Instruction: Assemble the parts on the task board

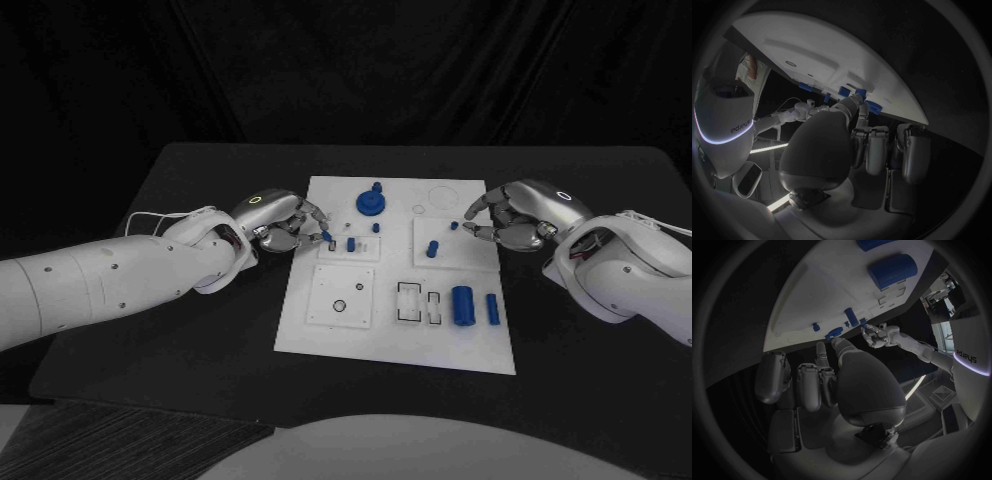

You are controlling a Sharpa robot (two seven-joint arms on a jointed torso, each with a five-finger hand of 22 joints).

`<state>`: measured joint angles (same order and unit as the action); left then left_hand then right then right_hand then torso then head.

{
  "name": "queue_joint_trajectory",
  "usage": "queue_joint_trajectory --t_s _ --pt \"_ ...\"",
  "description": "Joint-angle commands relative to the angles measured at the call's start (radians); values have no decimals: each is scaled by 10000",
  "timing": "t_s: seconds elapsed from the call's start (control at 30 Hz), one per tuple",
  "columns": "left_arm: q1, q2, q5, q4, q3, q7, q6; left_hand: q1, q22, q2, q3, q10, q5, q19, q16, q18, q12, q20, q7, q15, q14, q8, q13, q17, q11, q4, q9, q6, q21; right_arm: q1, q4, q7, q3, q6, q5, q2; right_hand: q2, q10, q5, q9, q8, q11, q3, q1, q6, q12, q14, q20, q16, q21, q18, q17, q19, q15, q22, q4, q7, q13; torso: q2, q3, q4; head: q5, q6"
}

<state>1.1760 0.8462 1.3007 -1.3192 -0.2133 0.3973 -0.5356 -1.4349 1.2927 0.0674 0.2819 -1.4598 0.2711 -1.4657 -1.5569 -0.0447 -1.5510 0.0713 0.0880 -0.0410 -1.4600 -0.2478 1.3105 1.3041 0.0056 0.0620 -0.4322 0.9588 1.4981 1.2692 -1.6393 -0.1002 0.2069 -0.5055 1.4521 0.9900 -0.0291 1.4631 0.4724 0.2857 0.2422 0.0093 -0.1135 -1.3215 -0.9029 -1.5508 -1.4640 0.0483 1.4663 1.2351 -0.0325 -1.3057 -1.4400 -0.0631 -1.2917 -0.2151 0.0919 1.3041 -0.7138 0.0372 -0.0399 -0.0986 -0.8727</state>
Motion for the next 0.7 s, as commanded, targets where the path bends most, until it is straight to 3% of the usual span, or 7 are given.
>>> queue_joint_trajectory --t_s 0.03,0.57,0.7 --pt "-24 5 9 2 -1 135 1 52 2511 57 526 -795 -97 -508 -139 242 222 -35 -1 -47 -1108 -65 2250 2667 -59 64 -236 -95 -47 -22 -23 -9 -7 -98 21 9 -93 1077 120 -113 139 20 -352 -228 -76 -200 -698 36 -187 -121 -409 -793 -53 61 -1819 22 40 2667 1 1 0 3 1" --pt "-24 37 9 1 -1 125 -17 82 2506 121 502 -762 -178 -498 -139 238 268 -44 -5 -52 -1108 203 2210 2667 -65 142 -47 -311 -61 -22 -15 -22 -7 -88 21 0 -103 1077 123 -114 142 21 -354 -236 -79 -200 -696 36 -194 -118 -408 -781 -54 61 -1820 35 38 2667 0 4 1 9 1" --pt "-24 40 9 0 -1 130 -20 89 2505 165 510 -749 -214 -494 -139 237 288 -47 -14 -55 -1108 416 2191 2667 -71 198 105 -462 -67 -22 -14 -28 -7 -80 21 -1 -103 1077 123 -114 142 21 -354 -236 -79 -200 -696 36 -194 -118 -408 -781 -54 61 -1820 35 38 2667 -1 1 0 9 1"
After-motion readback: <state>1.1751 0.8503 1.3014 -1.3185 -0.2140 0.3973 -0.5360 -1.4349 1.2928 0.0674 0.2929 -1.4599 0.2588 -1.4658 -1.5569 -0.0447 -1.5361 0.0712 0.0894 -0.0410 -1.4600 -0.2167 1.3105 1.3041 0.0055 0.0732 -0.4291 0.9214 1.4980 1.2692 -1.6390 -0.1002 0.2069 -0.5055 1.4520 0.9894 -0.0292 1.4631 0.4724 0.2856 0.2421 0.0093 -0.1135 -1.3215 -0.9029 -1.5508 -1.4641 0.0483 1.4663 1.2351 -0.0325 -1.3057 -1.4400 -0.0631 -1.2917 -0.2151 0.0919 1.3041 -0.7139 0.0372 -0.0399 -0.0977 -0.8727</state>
